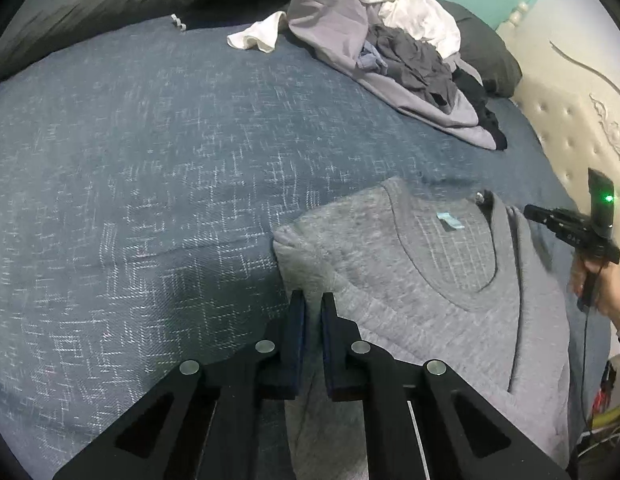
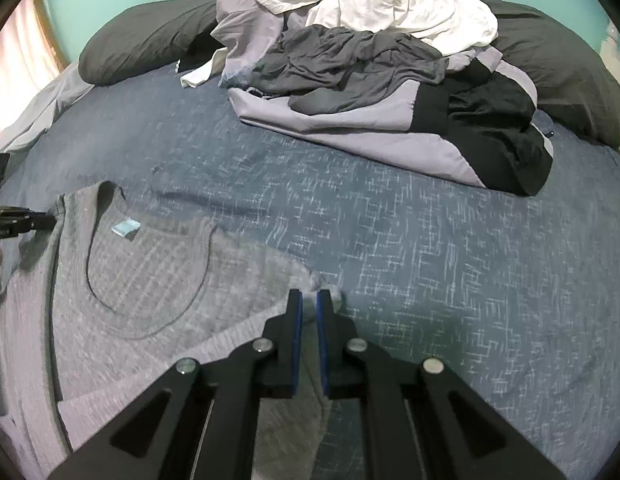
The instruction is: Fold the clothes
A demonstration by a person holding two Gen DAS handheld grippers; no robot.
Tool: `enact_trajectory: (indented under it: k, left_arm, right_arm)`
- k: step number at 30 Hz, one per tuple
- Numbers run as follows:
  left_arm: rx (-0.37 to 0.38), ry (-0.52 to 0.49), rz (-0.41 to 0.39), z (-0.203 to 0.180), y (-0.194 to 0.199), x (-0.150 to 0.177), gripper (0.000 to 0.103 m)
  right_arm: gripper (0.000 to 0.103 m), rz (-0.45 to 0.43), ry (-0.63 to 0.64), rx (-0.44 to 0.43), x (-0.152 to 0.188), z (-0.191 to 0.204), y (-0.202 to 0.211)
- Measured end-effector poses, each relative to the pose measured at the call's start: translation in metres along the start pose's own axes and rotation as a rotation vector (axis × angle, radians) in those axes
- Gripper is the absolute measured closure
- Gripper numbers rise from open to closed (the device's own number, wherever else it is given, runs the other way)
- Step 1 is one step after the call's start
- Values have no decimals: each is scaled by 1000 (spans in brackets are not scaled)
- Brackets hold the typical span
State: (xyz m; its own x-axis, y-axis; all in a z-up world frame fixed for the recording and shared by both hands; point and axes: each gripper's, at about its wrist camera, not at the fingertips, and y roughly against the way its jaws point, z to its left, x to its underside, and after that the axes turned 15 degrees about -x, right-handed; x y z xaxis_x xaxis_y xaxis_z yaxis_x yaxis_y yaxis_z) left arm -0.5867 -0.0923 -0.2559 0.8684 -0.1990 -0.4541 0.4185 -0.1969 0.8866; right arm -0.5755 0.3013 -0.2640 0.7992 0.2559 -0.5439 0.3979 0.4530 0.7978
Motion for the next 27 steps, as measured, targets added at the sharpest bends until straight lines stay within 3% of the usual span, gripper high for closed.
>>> enact_trajectory:
  k: [6, 11, 15, 17, 22, 27]
  left_arm:
    - [29, 115, 15, 29, -6, -1, 97]
    - [29, 136, 39, 35, -16, 2, 95]
    - [-2, 118, 45, 32, -13, -1, 85]
    - [-16, 127, 30, 34, -6, -4, 70]
    - [-25, 123, -11, 33, 5, -12, 64]
    - [-64, 75, 14, 22, -7, -17, 66]
  right_arm:
    - [96, -5, -24, -4, 6, -5, -1]
    - [96, 3, -16, -8, 7, -3, -2]
    - [96, 4, -21, -10, 8, -4, -1]
    - [96, 5, -24, -11, 9, -5, 0]
    - [96, 7, -26, -10, 13, -5, 3]
    - [96, 8, -27, -13, 17, -5, 4]
